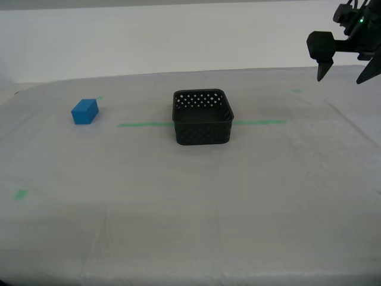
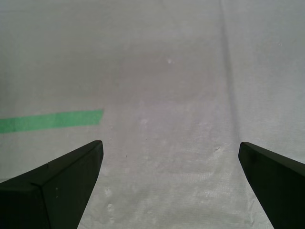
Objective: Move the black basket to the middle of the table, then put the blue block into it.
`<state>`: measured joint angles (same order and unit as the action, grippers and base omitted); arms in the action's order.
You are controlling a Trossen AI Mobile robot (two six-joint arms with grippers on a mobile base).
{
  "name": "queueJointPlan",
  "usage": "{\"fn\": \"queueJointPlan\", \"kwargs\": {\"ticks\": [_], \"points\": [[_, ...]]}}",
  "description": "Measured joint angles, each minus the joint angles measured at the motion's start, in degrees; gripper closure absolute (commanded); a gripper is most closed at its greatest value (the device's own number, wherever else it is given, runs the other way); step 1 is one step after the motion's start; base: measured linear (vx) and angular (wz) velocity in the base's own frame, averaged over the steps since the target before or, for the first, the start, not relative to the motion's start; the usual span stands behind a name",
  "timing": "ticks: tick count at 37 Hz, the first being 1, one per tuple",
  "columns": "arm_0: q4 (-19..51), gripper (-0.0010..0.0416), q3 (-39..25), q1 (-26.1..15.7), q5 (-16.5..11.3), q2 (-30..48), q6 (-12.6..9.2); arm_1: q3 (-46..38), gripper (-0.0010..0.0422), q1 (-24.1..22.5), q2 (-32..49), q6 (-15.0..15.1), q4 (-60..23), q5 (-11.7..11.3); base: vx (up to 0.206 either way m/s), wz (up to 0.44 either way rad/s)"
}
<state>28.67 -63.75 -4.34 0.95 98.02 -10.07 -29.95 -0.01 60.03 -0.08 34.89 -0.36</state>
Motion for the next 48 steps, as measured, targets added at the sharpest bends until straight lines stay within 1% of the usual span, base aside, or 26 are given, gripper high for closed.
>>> {"fn": "queueJointPlan", "kwargs": {"ticks": [48], "points": [[0.0, 0.0007, 0.0, 0.0, 0.0, 0.0, 0.0, 0.0, 0.0412, 0.0, 0.0, 0.0, 0.0, 0.0, 0.000, 0.000]]}}
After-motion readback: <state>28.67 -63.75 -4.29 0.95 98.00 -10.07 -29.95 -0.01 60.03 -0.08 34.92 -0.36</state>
